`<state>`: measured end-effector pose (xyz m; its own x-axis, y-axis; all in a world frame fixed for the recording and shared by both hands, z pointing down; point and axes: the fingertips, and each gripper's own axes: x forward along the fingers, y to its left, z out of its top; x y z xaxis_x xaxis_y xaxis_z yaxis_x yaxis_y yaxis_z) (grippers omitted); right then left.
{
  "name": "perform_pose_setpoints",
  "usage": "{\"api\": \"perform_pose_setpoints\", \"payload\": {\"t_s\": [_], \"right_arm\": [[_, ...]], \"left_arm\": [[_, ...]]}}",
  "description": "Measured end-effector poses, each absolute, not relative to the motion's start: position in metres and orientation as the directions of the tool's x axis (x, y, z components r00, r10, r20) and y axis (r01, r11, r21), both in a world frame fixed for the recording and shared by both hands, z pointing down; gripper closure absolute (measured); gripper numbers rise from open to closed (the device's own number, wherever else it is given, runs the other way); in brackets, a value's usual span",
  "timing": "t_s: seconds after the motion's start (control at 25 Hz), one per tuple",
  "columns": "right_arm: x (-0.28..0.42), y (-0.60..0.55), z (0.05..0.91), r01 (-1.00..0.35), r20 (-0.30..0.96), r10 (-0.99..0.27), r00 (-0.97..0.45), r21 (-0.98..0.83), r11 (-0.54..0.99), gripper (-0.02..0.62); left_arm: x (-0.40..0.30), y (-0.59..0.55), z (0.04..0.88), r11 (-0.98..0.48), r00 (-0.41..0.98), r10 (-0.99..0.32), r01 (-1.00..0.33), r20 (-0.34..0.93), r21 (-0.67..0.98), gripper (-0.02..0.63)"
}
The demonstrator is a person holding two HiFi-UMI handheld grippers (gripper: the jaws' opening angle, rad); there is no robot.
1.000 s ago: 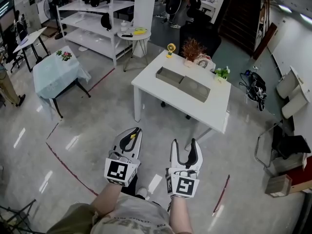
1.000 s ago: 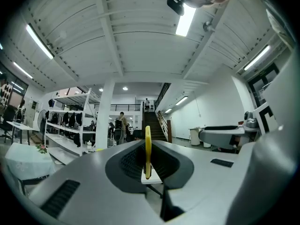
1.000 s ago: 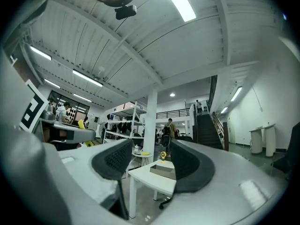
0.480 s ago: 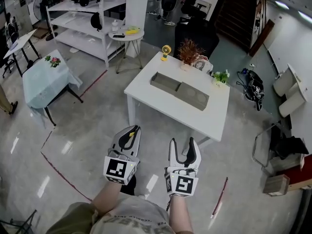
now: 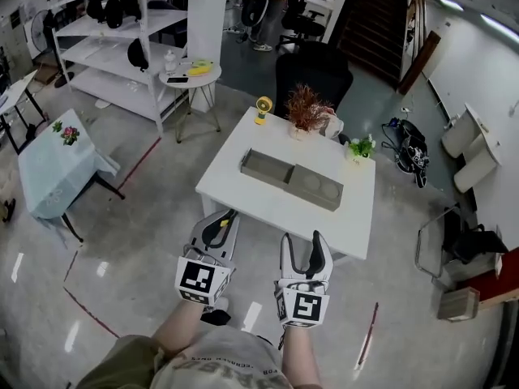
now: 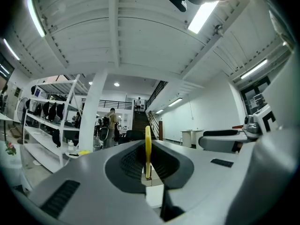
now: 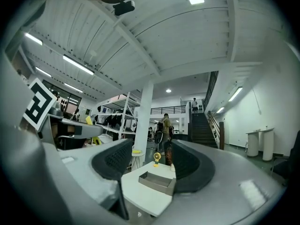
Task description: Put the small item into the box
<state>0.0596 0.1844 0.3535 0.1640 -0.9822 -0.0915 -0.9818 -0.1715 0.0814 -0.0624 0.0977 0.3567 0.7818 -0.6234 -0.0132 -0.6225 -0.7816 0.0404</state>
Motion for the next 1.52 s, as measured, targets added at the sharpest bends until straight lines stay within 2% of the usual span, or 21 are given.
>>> {"api": "perform_pose_setpoints", "payload": {"t_s": [0.68, 1.0, 1.52], "right_arm": [[0.100, 0.074, 0.384, -0.984, -0.020, -0.986, 0.163, 0.063, -0.164, 0.344], [0.160, 0.008, 0.403, -0.995, 0.005, -0.996, 0.089, 0.042, -0.088, 0.344], [0.227, -0.078, 0.427, -0.990, 0.073, -0.990, -0.124, 0.058, 0.129, 0.344]], "left_arm": [[-0.018, -0.009, 0.386, -0.808, 0.812, -0.581, -0.583, 0.050, 0.079, 0.578], [0.039, -0.067, 0.404, -0.766, 0.770, -0.632, -0.637, 0.082, 0.079, 0.578], [0.120, -0.128, 0.423, -0.688, 0.694, -0.706, -0.719, 0.141, 0.097, 0.578]]}}
